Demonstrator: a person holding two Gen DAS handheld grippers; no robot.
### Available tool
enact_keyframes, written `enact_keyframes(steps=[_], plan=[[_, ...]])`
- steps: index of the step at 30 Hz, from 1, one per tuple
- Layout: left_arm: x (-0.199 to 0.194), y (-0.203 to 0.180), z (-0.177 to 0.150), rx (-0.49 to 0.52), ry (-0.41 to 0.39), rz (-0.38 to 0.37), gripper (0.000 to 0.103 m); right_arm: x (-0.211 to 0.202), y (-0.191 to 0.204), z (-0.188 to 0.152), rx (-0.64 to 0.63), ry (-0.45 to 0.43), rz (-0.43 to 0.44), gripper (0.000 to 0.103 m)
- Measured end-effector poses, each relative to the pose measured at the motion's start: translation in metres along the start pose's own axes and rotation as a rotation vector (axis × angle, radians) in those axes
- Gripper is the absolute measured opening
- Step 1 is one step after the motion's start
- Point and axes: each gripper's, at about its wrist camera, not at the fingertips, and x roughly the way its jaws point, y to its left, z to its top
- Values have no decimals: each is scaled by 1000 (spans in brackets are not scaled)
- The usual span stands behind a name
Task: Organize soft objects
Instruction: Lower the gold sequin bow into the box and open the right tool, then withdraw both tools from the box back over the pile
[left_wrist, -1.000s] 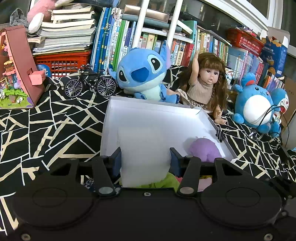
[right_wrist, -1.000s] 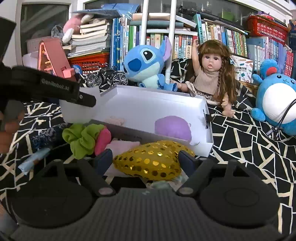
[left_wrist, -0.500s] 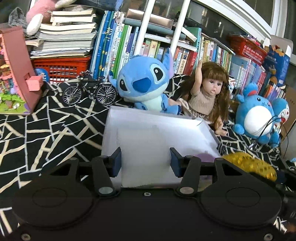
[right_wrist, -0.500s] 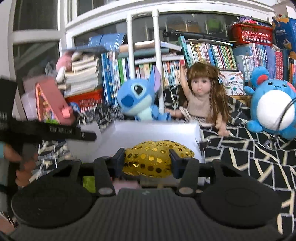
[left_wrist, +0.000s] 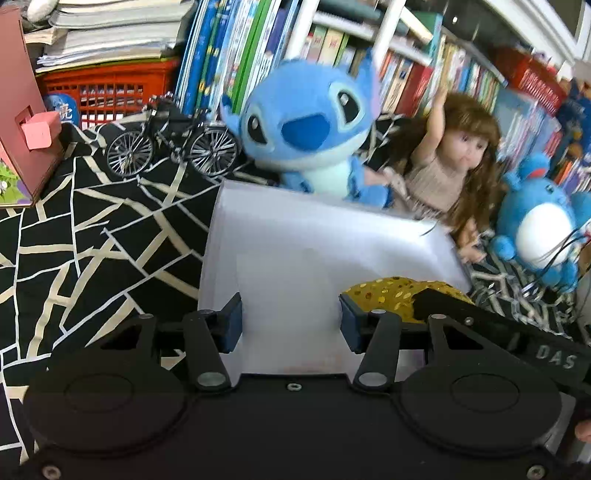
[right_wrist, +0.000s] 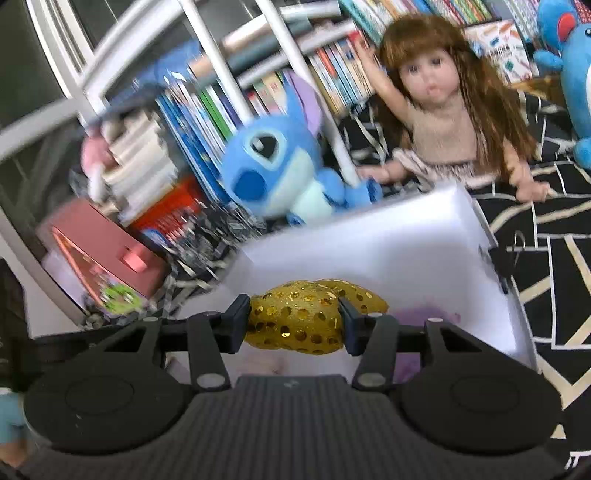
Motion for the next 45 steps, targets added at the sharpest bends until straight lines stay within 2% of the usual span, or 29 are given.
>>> enact_keyframes(steps=[5,11,17,19,23,25,28,32,39,45], plan=[[13,0,-6,25,31,19,51,12,-8,-10,13,61,-42,54],[17,0,-7,23,22,17,52,19,-9,-16,1,124,-75,54],[18,0,-8,32,35,35,52,20,-8,-17,-11,133,-78,55],[14,1,-9,20,31,28,58,19,-8,-17,-14,132,-74,60],[3,1,-7,2,1,25,69,12,-3,-15,-36,113,-71,66],[-5,-2,-7,9,-23,26,75,7,-2,-14,-42,101,-67,71],[-17,-7,-9,38,-56,28,79,-2,0,-12,-56,84,-62,74],[-35,-14,-14,70,-104,38,83,-17,1,-11,-83,54,-66,79],[-65,-17,-30,49,-163,8,86,-53,-1,-14,-98,-12,-36,88],[-92,-20,-55,31,-219,-24,90,-85,-5,-30,-129,-64,-35,91]])
